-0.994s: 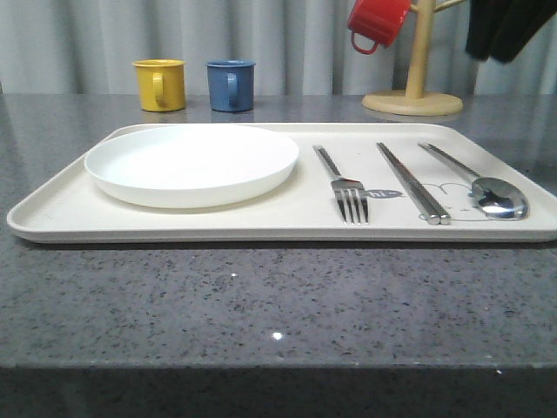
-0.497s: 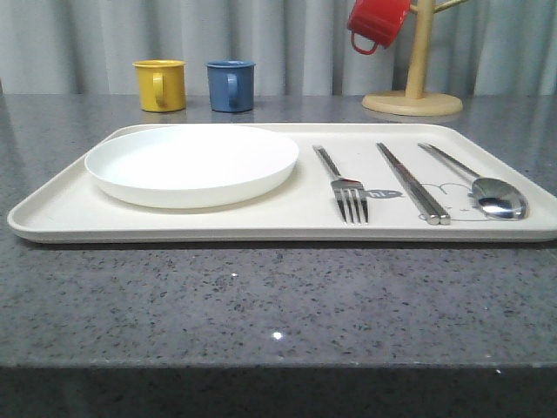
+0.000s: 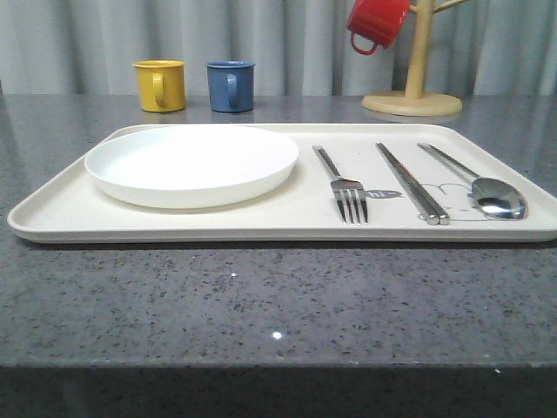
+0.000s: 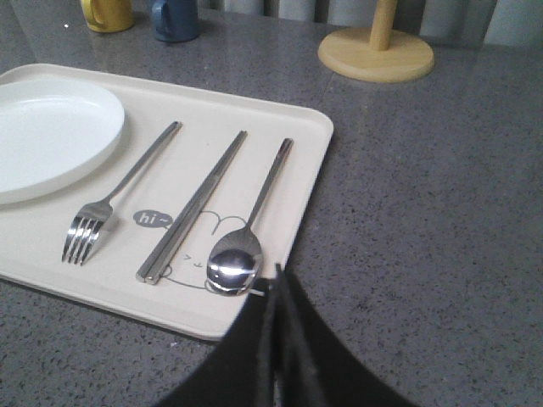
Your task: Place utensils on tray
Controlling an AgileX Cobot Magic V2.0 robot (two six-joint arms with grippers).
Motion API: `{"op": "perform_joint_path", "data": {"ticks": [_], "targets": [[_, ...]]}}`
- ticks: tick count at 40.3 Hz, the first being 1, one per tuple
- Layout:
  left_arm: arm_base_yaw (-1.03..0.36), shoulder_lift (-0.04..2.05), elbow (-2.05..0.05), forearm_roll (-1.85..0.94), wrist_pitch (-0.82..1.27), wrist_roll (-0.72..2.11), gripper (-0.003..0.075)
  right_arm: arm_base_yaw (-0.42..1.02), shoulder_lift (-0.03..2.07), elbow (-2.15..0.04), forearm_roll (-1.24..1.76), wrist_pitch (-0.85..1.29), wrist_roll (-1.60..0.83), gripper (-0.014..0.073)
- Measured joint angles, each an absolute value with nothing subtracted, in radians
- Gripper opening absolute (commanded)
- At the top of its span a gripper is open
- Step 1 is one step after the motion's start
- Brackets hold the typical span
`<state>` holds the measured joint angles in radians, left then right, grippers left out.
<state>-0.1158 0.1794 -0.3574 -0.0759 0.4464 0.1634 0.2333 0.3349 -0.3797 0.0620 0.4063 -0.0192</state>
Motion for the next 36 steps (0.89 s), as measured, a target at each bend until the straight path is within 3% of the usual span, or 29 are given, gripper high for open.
{"op": "perform_joint_path", "data": {"ticks": [36], "targets": [[-0.116, 0.179, -0.357, -0.076, 0.446, 0.163, -0.0018, 0.233, 0.259, -0.370, 0.062, 0.408, -0.020, -0.0069]]}}
